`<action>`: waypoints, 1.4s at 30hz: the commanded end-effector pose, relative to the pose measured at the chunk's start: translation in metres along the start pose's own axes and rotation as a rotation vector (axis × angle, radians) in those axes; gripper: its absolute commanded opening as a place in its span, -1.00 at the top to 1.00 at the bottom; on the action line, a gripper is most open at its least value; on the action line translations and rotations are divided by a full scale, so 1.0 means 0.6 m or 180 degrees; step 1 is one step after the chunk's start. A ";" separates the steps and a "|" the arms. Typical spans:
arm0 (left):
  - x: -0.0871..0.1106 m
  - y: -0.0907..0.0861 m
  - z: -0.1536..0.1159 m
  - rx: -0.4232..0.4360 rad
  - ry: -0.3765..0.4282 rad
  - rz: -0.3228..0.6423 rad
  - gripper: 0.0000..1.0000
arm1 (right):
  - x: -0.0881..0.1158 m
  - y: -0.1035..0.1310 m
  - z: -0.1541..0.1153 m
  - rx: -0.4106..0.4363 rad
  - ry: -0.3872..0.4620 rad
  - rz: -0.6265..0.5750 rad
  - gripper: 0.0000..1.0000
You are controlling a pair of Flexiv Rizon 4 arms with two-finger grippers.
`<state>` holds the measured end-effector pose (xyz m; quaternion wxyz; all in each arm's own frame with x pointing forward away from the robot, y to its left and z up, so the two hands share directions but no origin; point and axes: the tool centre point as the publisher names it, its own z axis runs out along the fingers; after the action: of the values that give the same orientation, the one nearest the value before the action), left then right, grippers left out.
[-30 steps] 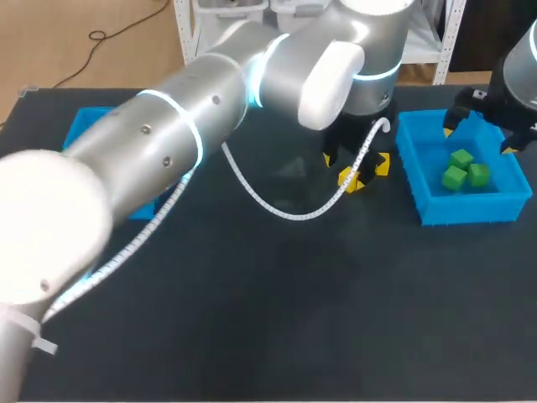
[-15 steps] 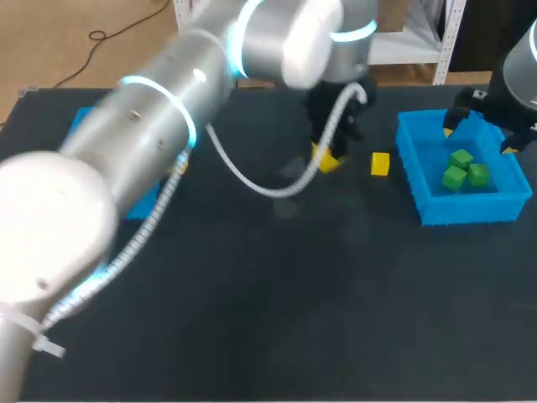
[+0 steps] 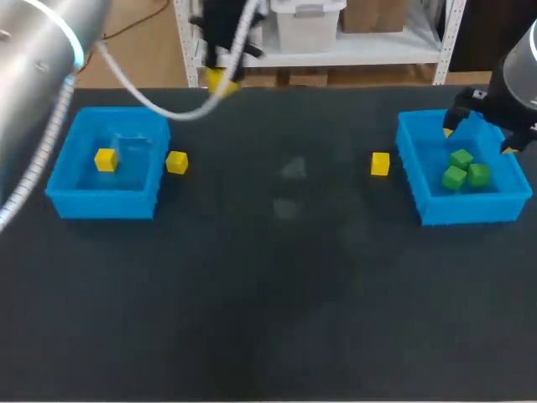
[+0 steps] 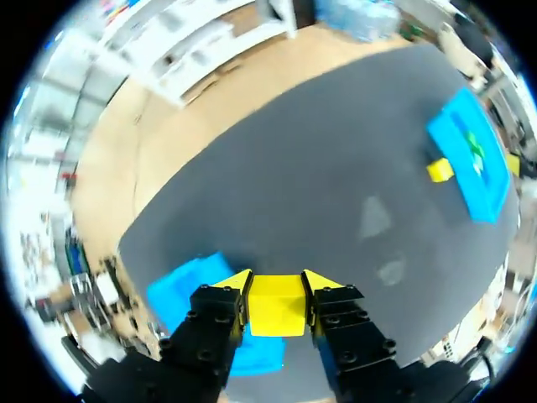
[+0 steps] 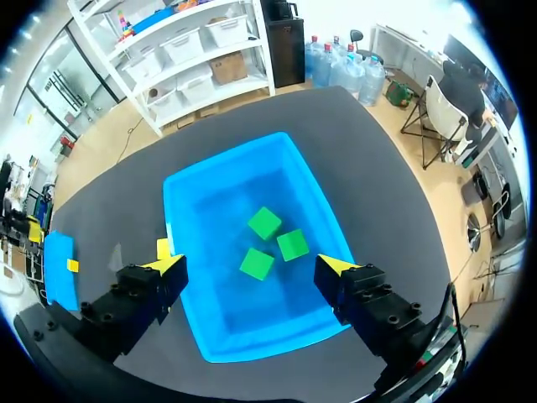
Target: Put the green cubes in the right bin and the yellow cubes in the left bin.
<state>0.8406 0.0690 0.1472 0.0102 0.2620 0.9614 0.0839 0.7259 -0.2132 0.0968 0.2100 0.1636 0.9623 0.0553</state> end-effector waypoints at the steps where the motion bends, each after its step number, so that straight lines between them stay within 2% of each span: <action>1: 0.190 0.112 0.030 0.0038 -0.0903 -0.0300 1.00 | 0.003 -0.002 -0.001 0.0002 -0.0024 0.0004 -1.00; 4: 0.224 0.151 0.056 -0.0020 -0.0790 -0.0512 1.00 | 0.003 -0.002 -0.001 0.0002 -0.0024 0.0004 -1.00; 8: 0.264 0.179 0.082 -0.0029 -0.0664 -0.0749 1.00 | 0.003 -0.002 -0.001 0.0002 -0.0024 0.0004 -1.00; 13: 0.278 0.185 0.101 -0.0046 -0.0562 -0.0777 1.00 | 0.003 -0.002 -0.001 0.0002 -0.0024 0.0004 -1.00; 14: 0.278 0.185 0.102 -0.0059 -0.0547 -0.0771 0.51 | 0.003 -0.002 -0.001 0.0002 -0.0024 0.0004 -1.00; 15: 0.276 0.183 0.102 -0.0059 -0.0554 -0.0760 -1.00 | 0.003 -0.002 -0.001 0.0002 -0.0024 0.0004 -1.00; 21: 0.253 0.165 0.083 -0.0072 -0.0667 -0.0652 -1.00 | 0.003 -0.002 -0.001 0.0002 -0.0024 0.0004 -1.00; 25: 0.226 0.137 0.061 -0.0052 -0.0806 -0.0472 -1.00 | 0.003 -0.002 -0.001 0.0002 -0.0024 0.0004 -1.00; 32: 0.164 0.054 0.033 0.0080 -0.1001 -0.0055 -1.00 | 0.003 -0.002 -0.001 0.0002 -0.0024 0.0004 -1.00; 42: 0.052 -0.090 -0.001 0.0193 -0.1257 0.0714 -1.00 | 0.003 -0.002 -0.001 0.0002 -0.0024 0.0004 -1.00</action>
<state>0.7938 0.0568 0.1432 0.0393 0.3642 0.9298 0.0374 0.7259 -0.2132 0.0968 0.2100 0.1637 0.9623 0.0553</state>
